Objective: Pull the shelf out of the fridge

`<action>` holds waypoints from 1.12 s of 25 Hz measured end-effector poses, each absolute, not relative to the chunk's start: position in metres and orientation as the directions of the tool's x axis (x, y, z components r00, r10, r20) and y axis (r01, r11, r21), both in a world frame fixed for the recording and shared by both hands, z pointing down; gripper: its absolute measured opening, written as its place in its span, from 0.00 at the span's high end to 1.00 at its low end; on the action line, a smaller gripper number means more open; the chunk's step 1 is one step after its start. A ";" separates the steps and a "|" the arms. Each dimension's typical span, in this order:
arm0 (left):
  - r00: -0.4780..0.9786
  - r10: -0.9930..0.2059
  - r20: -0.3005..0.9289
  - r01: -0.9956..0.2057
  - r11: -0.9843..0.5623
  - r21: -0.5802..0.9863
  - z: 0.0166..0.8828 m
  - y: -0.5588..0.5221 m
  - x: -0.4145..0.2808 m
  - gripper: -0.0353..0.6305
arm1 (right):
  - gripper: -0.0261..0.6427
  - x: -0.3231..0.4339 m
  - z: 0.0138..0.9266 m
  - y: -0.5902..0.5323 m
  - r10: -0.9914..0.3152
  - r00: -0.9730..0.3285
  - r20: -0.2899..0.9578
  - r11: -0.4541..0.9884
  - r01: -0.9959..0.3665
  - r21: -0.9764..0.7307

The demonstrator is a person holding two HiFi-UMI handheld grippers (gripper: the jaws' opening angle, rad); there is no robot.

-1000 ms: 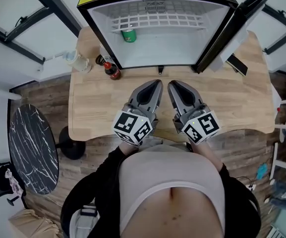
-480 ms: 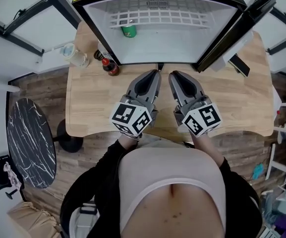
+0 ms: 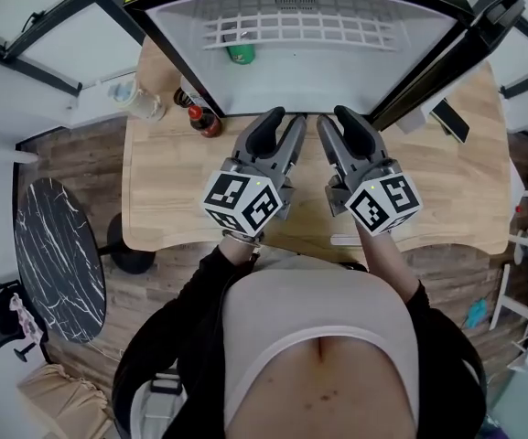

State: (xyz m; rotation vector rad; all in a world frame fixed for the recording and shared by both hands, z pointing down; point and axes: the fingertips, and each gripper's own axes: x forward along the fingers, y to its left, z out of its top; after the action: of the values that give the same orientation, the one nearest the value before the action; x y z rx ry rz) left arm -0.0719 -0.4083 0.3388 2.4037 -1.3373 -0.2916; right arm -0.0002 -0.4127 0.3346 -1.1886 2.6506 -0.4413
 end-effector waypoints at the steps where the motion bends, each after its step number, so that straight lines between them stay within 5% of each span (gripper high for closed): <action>1: 0.528 -0.849 0.004 -0.772 -0.478 0.420 0.340 -0.411 -0.072 0.73 | 0.74 0.001 0.334 -0.417 -0.757 -0.650 -0.063 0.625 -0.692 -0.361; 10: 0.501 -0.865 -0.013 -0.774 -0.455 0.439 0.333 -0.445 -0.079 0.68 | 0.62 0.011 0.334 -0.459 -0.791 -0.609 -0.065 0.575 -0.702 -0.421; 28: 0.451 -0.892 -0.028 -0.748 -0.395 0.533 0.331 -0.514 -0.090 0.57 | 0.55 0.003 0.323 -0.529 -0.809 -0.577 -0.110 0.541 -0.659 -0.523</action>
State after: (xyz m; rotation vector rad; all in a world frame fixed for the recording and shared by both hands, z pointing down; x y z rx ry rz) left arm -0.0904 -0.5137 0.3307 2.2582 -1.3760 -0.4315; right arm 0.0027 -0.5289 0.3230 -1.2101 2.4430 -0.6202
